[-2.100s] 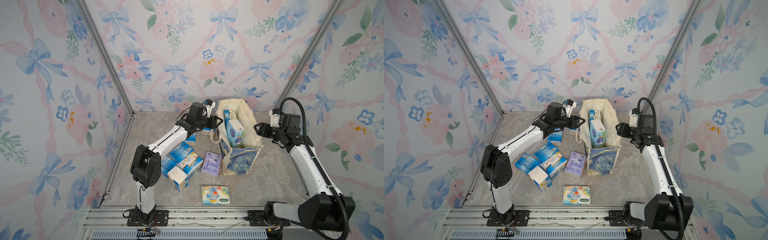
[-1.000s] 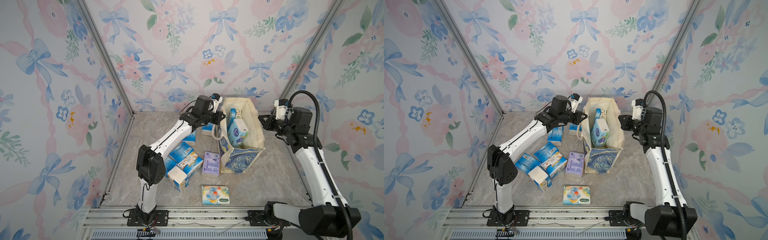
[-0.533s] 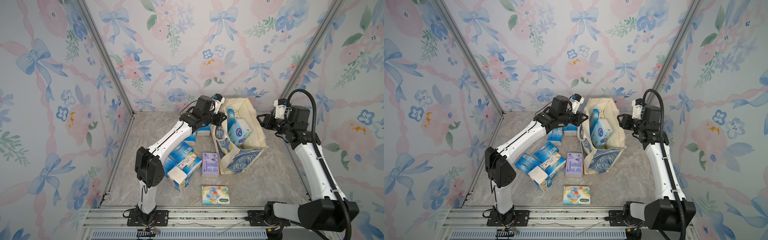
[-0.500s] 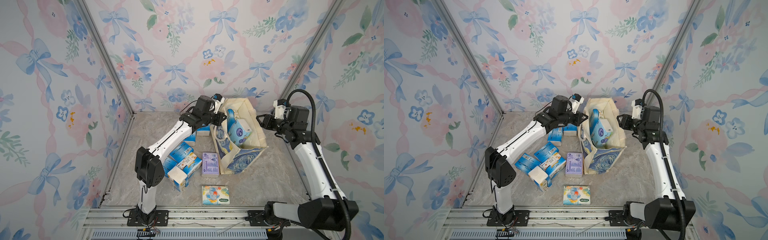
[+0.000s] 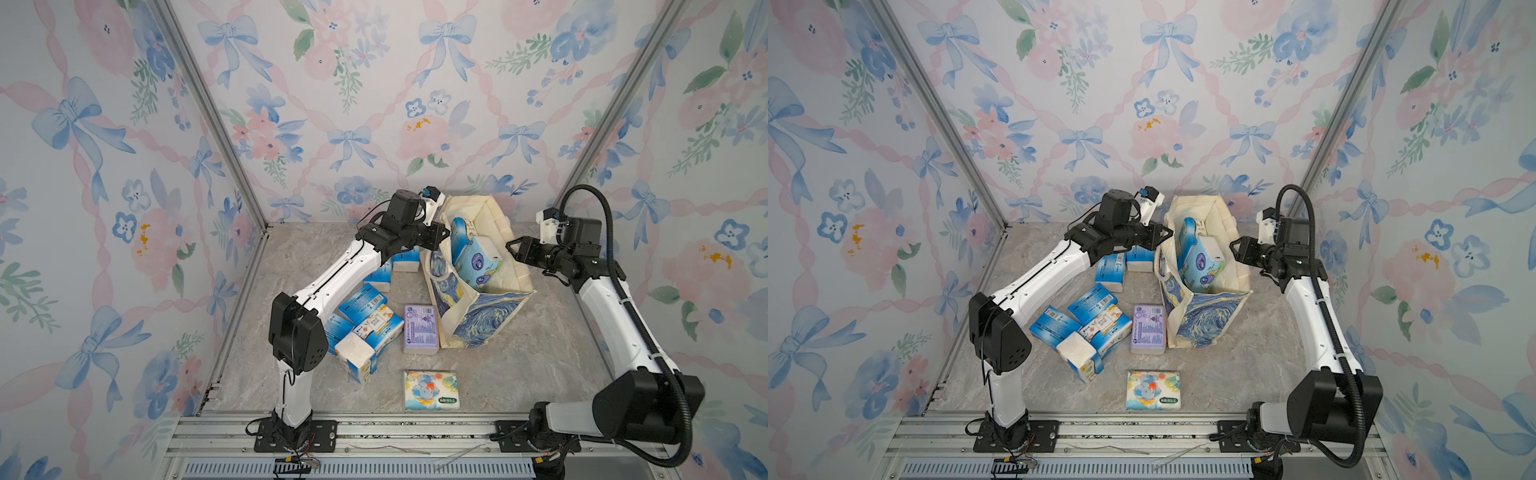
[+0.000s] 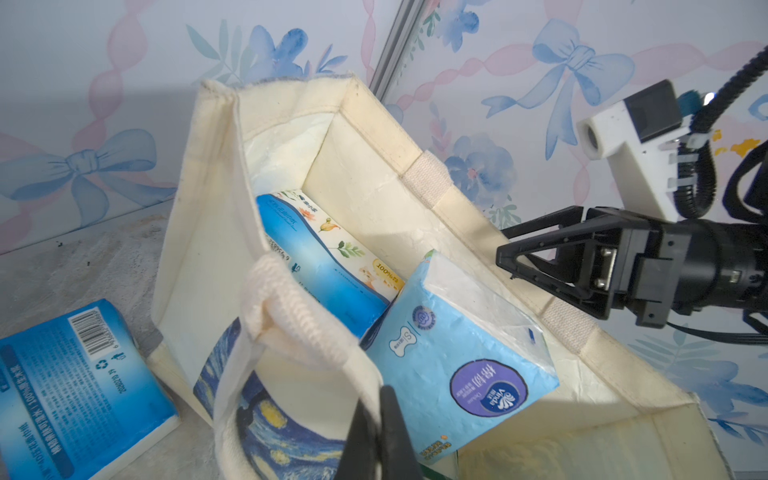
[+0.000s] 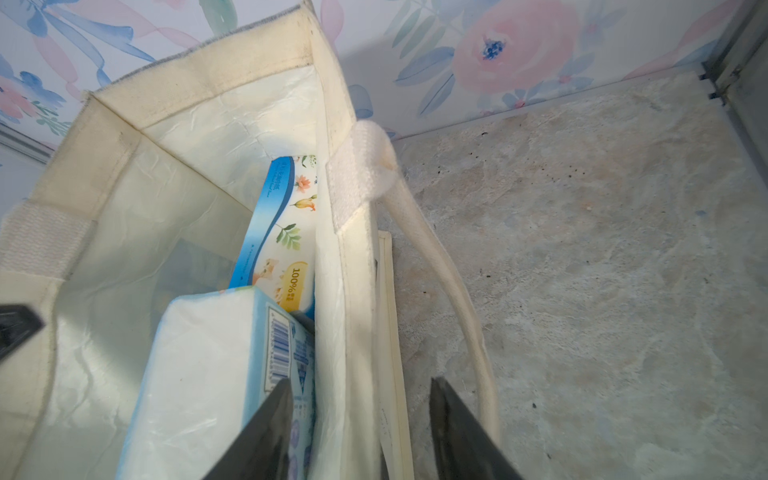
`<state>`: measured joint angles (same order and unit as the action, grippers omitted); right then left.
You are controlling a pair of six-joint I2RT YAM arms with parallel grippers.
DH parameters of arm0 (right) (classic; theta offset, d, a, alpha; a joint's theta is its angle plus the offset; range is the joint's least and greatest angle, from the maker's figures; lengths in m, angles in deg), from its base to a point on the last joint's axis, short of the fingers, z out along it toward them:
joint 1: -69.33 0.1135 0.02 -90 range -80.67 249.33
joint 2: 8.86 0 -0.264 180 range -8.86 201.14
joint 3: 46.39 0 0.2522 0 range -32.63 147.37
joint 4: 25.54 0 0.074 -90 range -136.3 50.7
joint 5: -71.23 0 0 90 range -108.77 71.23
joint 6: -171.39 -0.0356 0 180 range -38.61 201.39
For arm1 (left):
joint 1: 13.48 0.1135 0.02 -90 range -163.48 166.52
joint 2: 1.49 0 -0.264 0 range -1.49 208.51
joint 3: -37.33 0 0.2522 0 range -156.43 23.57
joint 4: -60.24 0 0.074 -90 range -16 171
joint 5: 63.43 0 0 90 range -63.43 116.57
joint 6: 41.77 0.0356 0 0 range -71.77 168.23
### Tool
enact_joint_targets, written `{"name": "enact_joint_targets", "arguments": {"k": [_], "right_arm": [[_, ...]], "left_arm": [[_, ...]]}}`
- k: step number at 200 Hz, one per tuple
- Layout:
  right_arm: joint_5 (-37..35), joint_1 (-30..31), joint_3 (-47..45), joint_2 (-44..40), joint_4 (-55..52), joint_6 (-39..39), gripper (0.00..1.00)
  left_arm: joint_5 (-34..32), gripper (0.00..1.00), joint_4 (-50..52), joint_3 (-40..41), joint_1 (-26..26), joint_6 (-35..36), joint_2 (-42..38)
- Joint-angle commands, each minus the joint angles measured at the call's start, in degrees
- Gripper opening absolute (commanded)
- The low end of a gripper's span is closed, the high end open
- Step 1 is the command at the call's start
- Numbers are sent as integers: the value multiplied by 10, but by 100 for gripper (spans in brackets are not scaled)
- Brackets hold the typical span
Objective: Put tissues into the canvas bag
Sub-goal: Adjust the canvas bag at the center of the board.
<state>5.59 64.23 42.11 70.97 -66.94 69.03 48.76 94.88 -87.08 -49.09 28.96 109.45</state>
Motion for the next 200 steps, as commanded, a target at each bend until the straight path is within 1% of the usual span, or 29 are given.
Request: {"name": "enact_joint_targets", "arguments": {"k": [1, 11, 25, 47, 61, 86, 118, 147, 160, 171, 180, 193, 200], "right_arm": [[59, -4, -4, 19, -3, -2, 38], [86, -4, -3, 24, -2, -4, 27], [103, -3, 2, 26, -4, -6, 19], [88, 3, 14, 7, -13, -1, 6], [64, 11, 24, -17, -14, 3, 1], [15, 24, 55, -56, -21, 12, 0], [-46, 39, 90, -82, -38, 27, 0], [-84, 42, 107, -67, -67, 40, 0], [-129, 46, 114, -53, -89, 52, 0], [-178, 49, 117, -42, -109, 66, 0], [-200, 47, 117, -38, -117, 72, 0], [-215, 43, 111, -40, -119, 76, 0], [-216, 39, 107, -45, -116, 76, 0]], "left_arm": [[13, 2, -54, 0, 9, 7, -14], [17, 2, -53, 1, 11, 5, -12], [21, 2, -54, 1, 15, 4, -10], [23, 2, -53, 1, 18, 4, -9], [22, 2, -53, 0, 20, 7, -11], [10, 2, -53, 5, 25, 13, -27], [-7, 2, -53, 25, 28, 20, -58], [8, 2, -53, 29, 18, 17, -63], [18, 2, -53, 29, 12, 20, -66], [-12, 3, -53, 38, 14, 27, -74], [-40, 2, -53, 49, 23, 25, -79], [-30, 2, -53, 62, 43, 16, -85], [-35, 2, -53, 71, 49, 16, -91]]}}
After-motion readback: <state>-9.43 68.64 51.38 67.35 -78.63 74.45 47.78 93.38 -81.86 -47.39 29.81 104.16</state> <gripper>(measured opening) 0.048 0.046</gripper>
